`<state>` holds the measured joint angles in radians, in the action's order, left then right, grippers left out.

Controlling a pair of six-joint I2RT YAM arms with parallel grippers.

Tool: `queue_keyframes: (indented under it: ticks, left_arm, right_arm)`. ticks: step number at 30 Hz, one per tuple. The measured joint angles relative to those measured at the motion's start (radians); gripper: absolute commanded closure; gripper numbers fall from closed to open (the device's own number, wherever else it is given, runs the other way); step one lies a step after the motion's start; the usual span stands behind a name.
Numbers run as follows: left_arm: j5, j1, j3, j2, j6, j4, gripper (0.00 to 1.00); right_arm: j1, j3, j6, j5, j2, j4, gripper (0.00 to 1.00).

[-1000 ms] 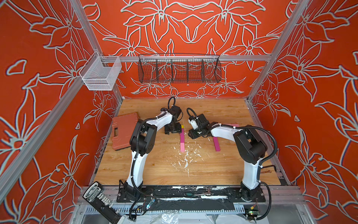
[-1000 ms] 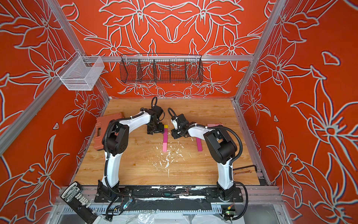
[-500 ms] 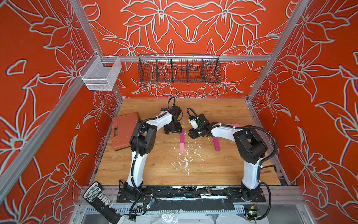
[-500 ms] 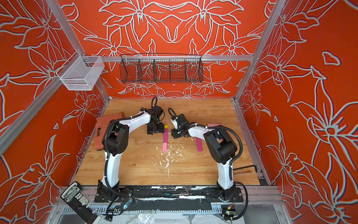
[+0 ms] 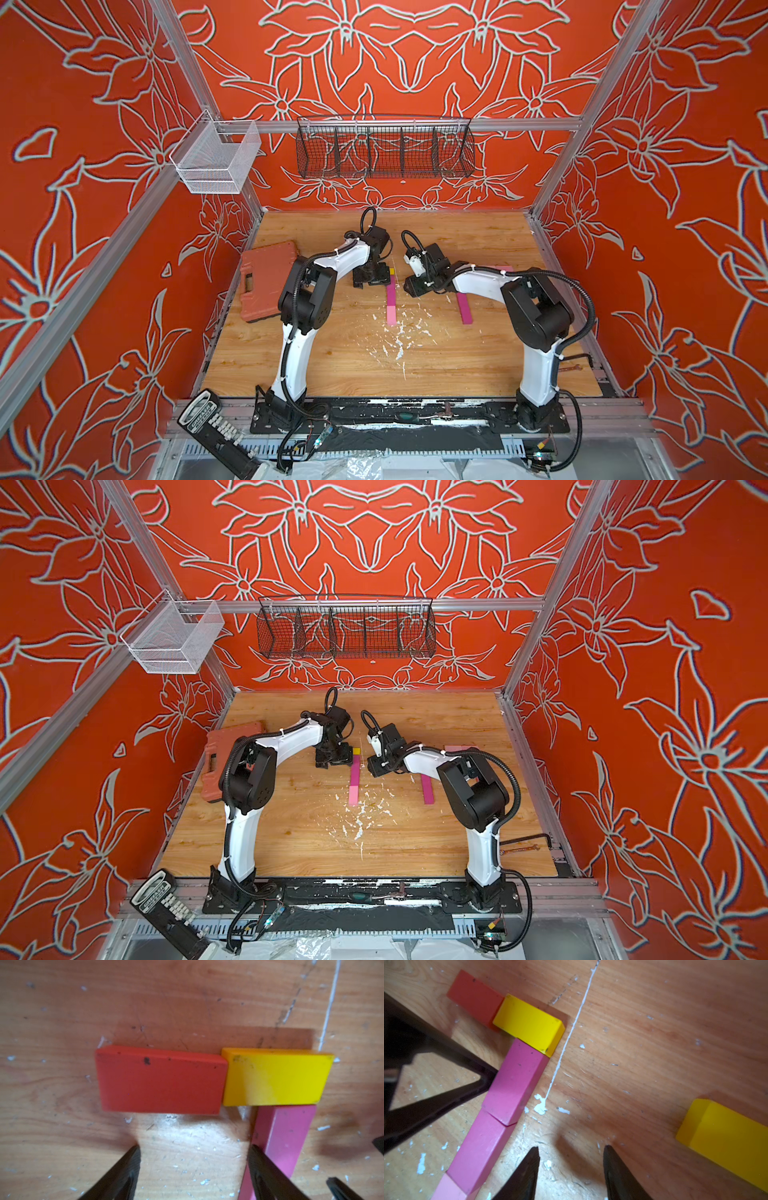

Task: Assemble the number 7 with building blocks
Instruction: Adjust the building block at the center of the board, then reset both arms

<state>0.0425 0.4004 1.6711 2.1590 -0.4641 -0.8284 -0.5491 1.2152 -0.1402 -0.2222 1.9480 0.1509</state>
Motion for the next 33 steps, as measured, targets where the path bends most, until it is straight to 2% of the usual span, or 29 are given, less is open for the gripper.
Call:
queue_keyframes:
  ticks: [5, 9, 11, 14, 23, 28, 33]
  left_arm:
    - [-0.028, -0.005, -0.035, -0.064, 0.019, -0.021, 0.15]
    - [-0.056, -0.019, -0.065, -0.174, 0.041, -0.025, 0.07]
    - [-0.076, -0.024, -0.097, -0.248, 0.06, -0.02, 0.01]
    - [-0.113, -0.028, -0.158, -0.364, 0.097, 0.001, 0.03]
    - [-0.247, -0.036, -0.335, -0.597, 0.177, 0.088, 0.03]
    - [-0.36, -0.04, -0.445, -0.708, 0.203, 0.175, 0.03]
    - [-0.515, -0.04, -0.659, -0.824, 0.299, 0.365, 0.03]
  right_arm:
    - [0.0, 0.0, 0.001, -0.023, -0.006, -0.003, 0.48]
    - [0.0, 0.0, 0.005, -0.034, -0.027, 0.002, 0.46]
    - [0.0, 0.0, 0.02, -0.035, -0.056, 0.007, 0.34]
    - [0.0, -0.001, 0.056, -0.031, -0.127, 0.023, 0.22]
    - [0.0, -0.001, 0.142, 0.016, -0.351, 0.092, 0.12]
    - [0.0, -0.047, 0.197, 0.115, -0.46, 0.116, 0.04]
    - [0.011, -0.203, 0.289, 0.293, -0.584, 0.034, 0.02]
